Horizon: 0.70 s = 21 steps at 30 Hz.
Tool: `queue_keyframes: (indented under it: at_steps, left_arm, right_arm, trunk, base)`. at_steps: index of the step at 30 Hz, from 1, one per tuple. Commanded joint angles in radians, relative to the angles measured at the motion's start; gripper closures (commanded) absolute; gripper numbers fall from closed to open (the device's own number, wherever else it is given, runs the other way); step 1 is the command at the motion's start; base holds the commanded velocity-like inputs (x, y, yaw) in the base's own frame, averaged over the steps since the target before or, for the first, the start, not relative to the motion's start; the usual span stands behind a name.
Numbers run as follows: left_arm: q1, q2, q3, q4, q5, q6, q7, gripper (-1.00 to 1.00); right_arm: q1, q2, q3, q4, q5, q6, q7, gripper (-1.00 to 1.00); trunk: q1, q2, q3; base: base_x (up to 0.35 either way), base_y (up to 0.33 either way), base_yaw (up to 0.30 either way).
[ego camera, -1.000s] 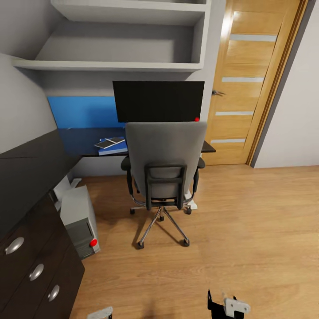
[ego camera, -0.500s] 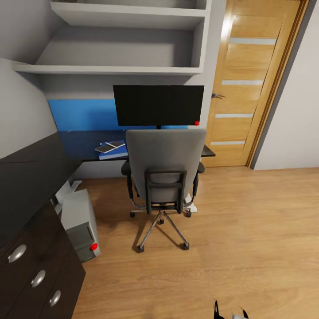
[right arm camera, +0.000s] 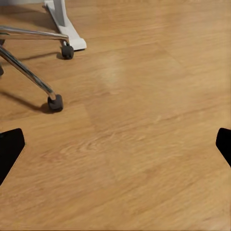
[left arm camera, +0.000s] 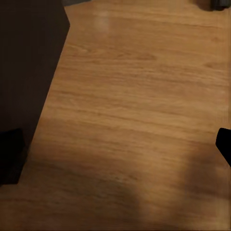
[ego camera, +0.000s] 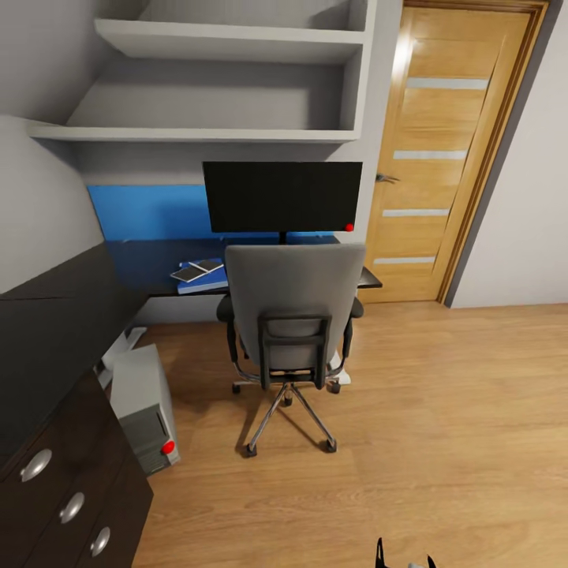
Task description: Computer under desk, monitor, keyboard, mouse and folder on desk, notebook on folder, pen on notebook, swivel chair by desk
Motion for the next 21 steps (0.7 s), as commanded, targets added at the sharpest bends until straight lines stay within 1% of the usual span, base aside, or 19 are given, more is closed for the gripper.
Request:
queue_keyframes:
  at_steps: [1,8,21]
  left_arm:
    - [0.0,0.0,-0.008,0.0,0.003,-0.002,0.007,-1.0]
    - [0.0,-0.001,-0.008,0.0,0.003,-0.002,0.007,-1.0]
    - [0.0,0.001,-0.008,0.0,0.002,0.001,0.003,-1.0]
  right_arm:
    - [-0.001,0.002,0.008,0.002,-0.004,-0.003,-0.005,-1.0]
    - [0.0,0.008,0.008,0.002,-0.004,-0.003,-0.006,-1.0]
    - [0.0,0.009,0.008,0.001,-0.004,-0.001,-0.005,-1.0]
  trunk:
    - [-0.004,0.007,0.004]
    - [-0.031,0.056,0.033]
    - [-0.081,0.147,0.076]
  base:
    - [0.0,0.0,0.0]
    - [0.0,0.0,0.0]
    - [0.0,0.0,0.0]
